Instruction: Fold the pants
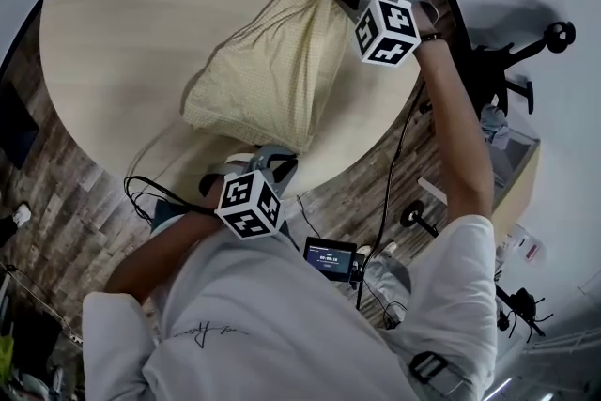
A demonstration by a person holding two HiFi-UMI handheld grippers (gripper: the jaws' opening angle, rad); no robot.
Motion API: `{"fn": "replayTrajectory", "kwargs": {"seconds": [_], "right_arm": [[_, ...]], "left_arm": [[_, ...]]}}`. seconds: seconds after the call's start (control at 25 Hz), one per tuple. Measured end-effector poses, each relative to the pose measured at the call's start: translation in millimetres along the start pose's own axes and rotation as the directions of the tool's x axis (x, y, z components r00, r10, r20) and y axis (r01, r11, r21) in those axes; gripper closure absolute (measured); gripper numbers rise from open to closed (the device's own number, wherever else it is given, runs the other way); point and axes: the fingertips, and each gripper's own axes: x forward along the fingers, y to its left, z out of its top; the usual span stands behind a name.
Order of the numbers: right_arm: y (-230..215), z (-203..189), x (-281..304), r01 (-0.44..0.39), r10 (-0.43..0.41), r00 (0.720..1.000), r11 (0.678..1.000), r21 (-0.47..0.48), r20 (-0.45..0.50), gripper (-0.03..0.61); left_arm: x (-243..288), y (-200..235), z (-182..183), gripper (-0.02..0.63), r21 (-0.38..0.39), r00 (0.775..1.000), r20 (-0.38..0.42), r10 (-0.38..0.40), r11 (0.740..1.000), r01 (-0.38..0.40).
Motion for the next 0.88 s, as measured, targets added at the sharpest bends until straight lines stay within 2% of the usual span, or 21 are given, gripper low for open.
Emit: {"fn": "replayTrajectory", "kwargs": {"seconds": [0.04, 0.12, 0.16, 0.24, 0.32, 0.4, 0.48, 0.52, 0.64, 0.68, 0.72, 0.84, 0.88], "right_arm": [[3.7, -2.5, 0.8, 0.004, -0.004, 1.000, 0.999, -0.041, -0.016, 0.510], [15.3, -11.4, 3.5, -0.024, 0.018, 0.998, 0.993, -0.113, -0.061, 0.443], [22.9, -17.7, 4.5, -0.054, 0.042, 0.995, 0.990, -0.133, -0.087, 0.403], [39.1, -32.4, 5.8, -0.121, 0.100, 0.985, 0.983, -0.142, -0.143, 0.367], [55.4, -49.8, 6.3, -0.188, 0.159, 0.965, 0.973, -0.130, -0.208, 0.314], [71.9, -70.8, 6.1, -0.259, 0.221, 0.934, 0.960, -0.104, -0.282, 0.274], [86.3, -88.2, 4.4, -0.322, 0.288, 0.896, 0.946, -0.046, -0.339, 0.275], [89.7, -93.8, 4.3, -0.332, 0.306, 0.885, 0.943, -0.014, -0.350, 0.276], [87.2, -99.7, 5.9, -0.296, 0.302, 0.896, 0.953, 0.068, -0.327, 0.280], [84.0, -98.0, 5.7, -0.276, 0.292, 0.906, 0.956, 0.096, -0.305, 0.300], [79.5, -95.4, 5.3, -0.251, 0.275, 0.919, 0.961, 0.120, -0.283, 0.353], [68.9, -98.1, 3.6, -0.170, 0.215, 0.941, 0.968, 0.185, -0.260, 0.568], [67.4, -101.8, 2.4, -0.147, 0.200, 0.943, 0.967, 0.208, -0.265, 0.577]], "left_arm": [[5.2, -0.3, -2.5, 0.528, -0.001, 1.000, -0.008, -0.006, 1.000, 0.006], [15.2, 0.7, -6.8, 0.528, -0.003, 1.000, -0.021, -0.010, 1.000, 0.010], [19.8, 1.6, -8.2, 0.528, -0.005, 1.000, -0.024, -0.008, 1.000, 0.008], [27.9, 2.7, -10.7, 0.526, -0.012, 1.000, -0.028, -0.002, 1.000, 0.001], [34.7, 1.2, -12.6, 0.526, -0.021, 0.999, -0.035, -0.007, 1.000, 0.006], [39.4, -3.4, -13.1, 0.526, -0.033, 0.999, -0.041, -0.032, 0.999, 0.031], [41.0, -9.1, -11.4, 0.526, -0.044, 0.997, -0.038, -0.063, 0.997, 0.061], [41.1, -11.9, -10.2, 0.526, -0.046, 0.997, -0.035, -0.076, 0.996, 0.074], [39.9, -17.8, -8.8, 0.526, -0.041, 0.995, -0.030, -0.094, 0.995, 0.093], [38.9, -18.5, -8.6, 0.526, -0.038, 0.995, -0.029, -0.095, 0.995, 0.094], [37.4, -18.5, -8.3, 0.526, -0.037, 0.995, -0.026, -0.095, 0.995, 0.094], [31.3, -16.1, -5.0, 0.526, -0.041, 0.996, -0.011, -0.083, 0.996, 0.082], [29.1, -14.9, -3.0, 0.526, -0.042, 0.997, -0.004, -0.075, 0.996, 0.075]]}}
